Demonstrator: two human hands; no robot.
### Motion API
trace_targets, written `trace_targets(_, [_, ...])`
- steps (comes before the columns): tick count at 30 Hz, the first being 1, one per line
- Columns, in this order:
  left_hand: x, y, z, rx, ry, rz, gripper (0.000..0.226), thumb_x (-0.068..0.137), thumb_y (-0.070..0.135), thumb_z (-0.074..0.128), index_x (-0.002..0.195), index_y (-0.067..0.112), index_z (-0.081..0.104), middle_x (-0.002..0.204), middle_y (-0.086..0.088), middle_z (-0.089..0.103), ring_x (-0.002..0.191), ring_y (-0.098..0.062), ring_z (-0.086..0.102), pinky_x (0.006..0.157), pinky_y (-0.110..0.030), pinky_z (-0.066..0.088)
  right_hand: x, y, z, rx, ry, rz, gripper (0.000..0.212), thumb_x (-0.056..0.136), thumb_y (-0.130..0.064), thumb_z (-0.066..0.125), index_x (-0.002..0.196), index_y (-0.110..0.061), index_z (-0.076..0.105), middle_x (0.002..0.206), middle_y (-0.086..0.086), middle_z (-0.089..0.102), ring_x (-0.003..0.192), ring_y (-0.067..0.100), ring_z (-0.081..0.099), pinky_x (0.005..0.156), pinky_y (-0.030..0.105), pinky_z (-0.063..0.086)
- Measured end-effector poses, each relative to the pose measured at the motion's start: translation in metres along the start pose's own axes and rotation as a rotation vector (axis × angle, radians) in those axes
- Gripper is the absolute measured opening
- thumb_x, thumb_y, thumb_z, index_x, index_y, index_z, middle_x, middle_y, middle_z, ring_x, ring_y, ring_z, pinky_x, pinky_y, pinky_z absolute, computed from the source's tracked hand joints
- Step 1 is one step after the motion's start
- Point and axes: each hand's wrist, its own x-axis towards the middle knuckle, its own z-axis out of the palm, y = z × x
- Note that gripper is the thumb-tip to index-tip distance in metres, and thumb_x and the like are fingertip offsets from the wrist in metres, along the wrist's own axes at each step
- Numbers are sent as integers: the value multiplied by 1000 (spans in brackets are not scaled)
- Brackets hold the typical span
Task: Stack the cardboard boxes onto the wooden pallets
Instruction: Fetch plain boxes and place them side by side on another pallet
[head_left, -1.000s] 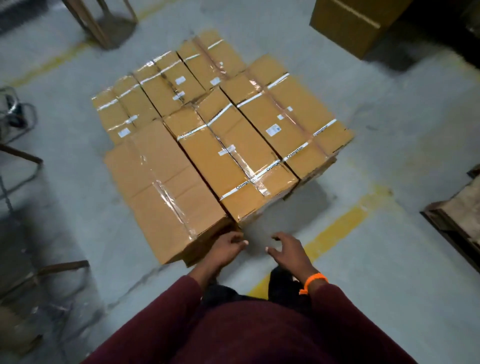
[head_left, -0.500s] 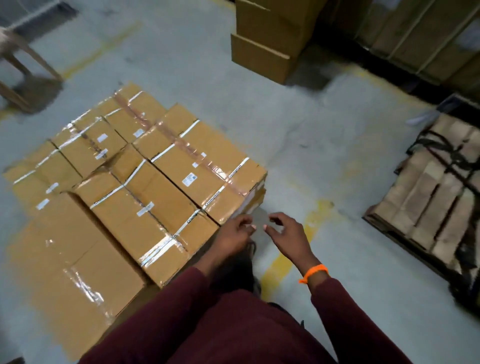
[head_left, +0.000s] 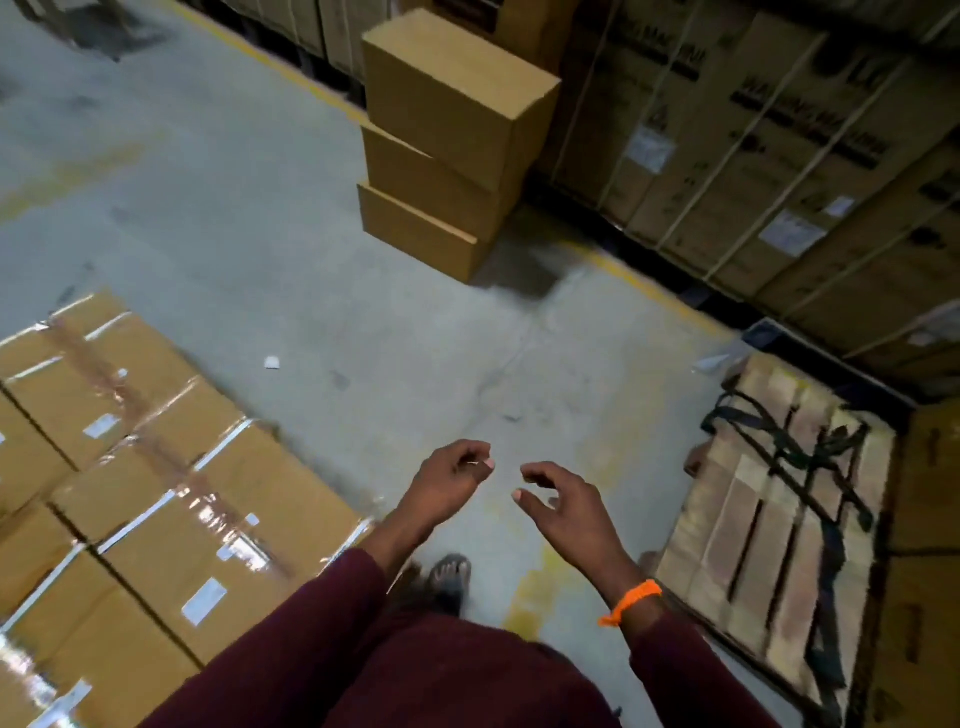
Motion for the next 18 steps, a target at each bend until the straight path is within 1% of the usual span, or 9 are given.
trace_targets(3, [56,46,1,27,-38,13,26,94,29,69,119,23,71,116,7,71,110,-10,65,98,-26,47,59,-5,-38,30,74,19,29,91,-28,76,119,-22,70,118,-9,70,112,6,63,95,29,52])
trace_targets(5, [91,73,0,27,-48,20,28,94,29,68,122,22,71,117,8,71,111,-9,64,101,-27,48,94,-4,-56,84,105,51,27,91,-28,75,118,-24,70,118,-12,69,112,4,62,93,29,52])
trace_targets(8, [156,111,-1,15,-69,23,32,95,31,68,125,22,69,120,8,71,114,-8,64,104,-28,48,158,3,-78,144,76,70,26,91,-28,76,116,-29,69,116,-16,69,112,-3,61,94,26,51])
trace_targets(10, [207,133,-1,4,-51,18,32,95,31,68,126,23,69,120,8,71,113,-8,64,104,-28,48,211,11,-93,145,51,76,26,90,-28,77,115,-29,70,115,-18,70,109,-8,61,94,23,52])
trace_targets(12, [257,158,-1,-3,-21,16,31,95,30,67,125,23,70,119,8,71,112,-8,64,102,-28,48,271,16,-112,127,51,66,27,89,-26,77,116,-26,71,114,-16,70,109,-5,62,93,24,52])
trace_targets(15, [322,205,-4,-40,24,-14,31,96,31,67,125,22,69,121,7,70,112,-8,64,98,-26,48,368,1,-150,90,4,23,29,89,-26,77,118,-23,71,114,-13,70,109,3,63,92,25,52])
trace_targets(17, [357,243,-10,-68,46,-28,31,96,33,67,125,24,69,122,8,69,114,-8,63,99,-27,48,426,-16,-178,99,-5,-1,28,90,-28,76,117,-24,71,112,-14,70,107,1,63,90,22,51])
trace_targets(18, [374,260,-15,-78,63,-21,31,96,34,67,126,25,69,122,9,69,114,-7,63,100,-28,49,455,-26,-188,109,-12,-16,27,90,-28,76,116,-24,71,112,-14,71,106,0,63,89,18,49])
